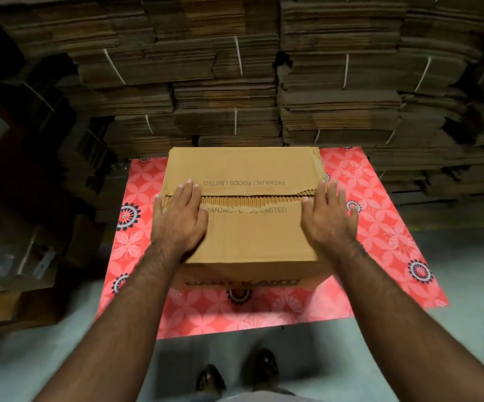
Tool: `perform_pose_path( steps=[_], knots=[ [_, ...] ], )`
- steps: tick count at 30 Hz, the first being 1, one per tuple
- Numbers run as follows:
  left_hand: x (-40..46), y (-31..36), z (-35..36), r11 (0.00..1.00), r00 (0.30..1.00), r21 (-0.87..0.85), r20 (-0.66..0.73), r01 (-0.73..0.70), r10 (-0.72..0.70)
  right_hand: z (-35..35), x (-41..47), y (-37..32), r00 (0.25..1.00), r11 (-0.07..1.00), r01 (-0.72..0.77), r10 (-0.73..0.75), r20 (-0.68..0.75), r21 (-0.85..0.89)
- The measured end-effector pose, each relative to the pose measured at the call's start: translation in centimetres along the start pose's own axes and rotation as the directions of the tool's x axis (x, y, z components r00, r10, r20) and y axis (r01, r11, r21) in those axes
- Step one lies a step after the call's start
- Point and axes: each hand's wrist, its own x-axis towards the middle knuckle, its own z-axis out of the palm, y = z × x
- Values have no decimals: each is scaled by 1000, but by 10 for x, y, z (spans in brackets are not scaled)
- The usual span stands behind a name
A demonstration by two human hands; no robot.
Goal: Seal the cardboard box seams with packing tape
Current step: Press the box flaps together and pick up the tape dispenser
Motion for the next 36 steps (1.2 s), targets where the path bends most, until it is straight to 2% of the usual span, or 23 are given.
perform_pose_path(
  steps=[2, 4, 7, 10, 15, 18, 20, 22, 24, 27, 31, 33, 36],
  knots=[
    [-1, 0, -3, 996, 995, -22, -41, 89, -89, -3, 2, 10, 999, 986, 12, -20, 48, 163],
    [0, -5, -7, 967, 979, -159, -27, 197, -204, -8, 5, 15, 996, 955, 62, -79, 50, 290],
    [4, -21, -5, 941, 985, -292, 23, 172, -173, -10, 11, 17, 997, 930, 51, -70, 39, 364],
    [12, -31, -5, 949, 991, -284, 23, 135, -134, -9, 20, 12, 997, 917, 23, -50, 56, 398],
    [17, -31, -9, 947, 986, -275, 50, 166, -159, -1, 28, 12, 998, 923, 9, -29, 47, 384],
    [12, -30, -10, 946, 987, -282, 37, 159, -155, -6, 24, 14, 995, 901, 92, -95, -14, 423],
    [7, -24, -13, 971, 988, -186, -11, 148, -153, -11, 18, 16, 990, 889, 138, -111, -87, 436],
    [0, -10, -14, 990, 988, -118, -122, 75, -90, -17, 9, 26, 989, 866, 97, -28, -146, 491],
    [-6, 18, -17, 971, 977, -218, -205, -98, 53, -20, -3, 44, 976, 850, 72, 47, -211, 522],
    [-22, 86, -11, 893, 933, -292, -216, -343, 287, -15, -21, 86, 960, 860, 8, 136, -244, 511],
    [-42, 191, 11, 736, 799, -312, -235, -601, 553, 12, -36, 144, 986, 898, -127, 159, -42, 422],
    [-48, 232, 27, 687, 740, -276, -223, -672, 635, 32, -40, 166, 995, 938, -98, 92, 36, 332],
    [-58, 273, 48, 682, 722, -238, -215, -692, 658, 49, -43, 182, 994, 972, -12, -13, 106, 234]
  ],
)
